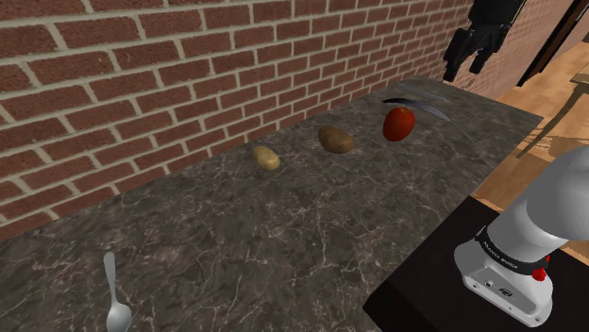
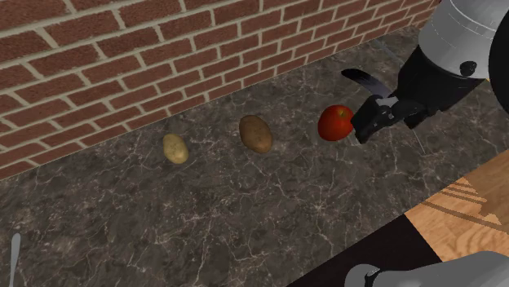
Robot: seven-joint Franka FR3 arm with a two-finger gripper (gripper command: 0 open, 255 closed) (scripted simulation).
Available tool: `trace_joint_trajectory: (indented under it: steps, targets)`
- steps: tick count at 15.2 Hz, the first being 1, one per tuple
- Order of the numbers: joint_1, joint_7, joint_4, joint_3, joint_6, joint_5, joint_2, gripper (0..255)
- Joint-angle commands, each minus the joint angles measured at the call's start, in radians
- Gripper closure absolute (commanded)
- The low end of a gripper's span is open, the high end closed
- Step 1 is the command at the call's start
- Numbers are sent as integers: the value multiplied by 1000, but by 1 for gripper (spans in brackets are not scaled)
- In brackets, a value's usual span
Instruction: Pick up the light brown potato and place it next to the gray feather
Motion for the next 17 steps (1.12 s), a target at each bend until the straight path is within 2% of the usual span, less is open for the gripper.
trace_joint_trajectory:
  steps: [1,9,17]
  targets:
    - [0,0,0,0,0,0,0,0]
    - [40,118,5,103,178,84,201,0]
    - [72,227,90,197,333,128,452,0]
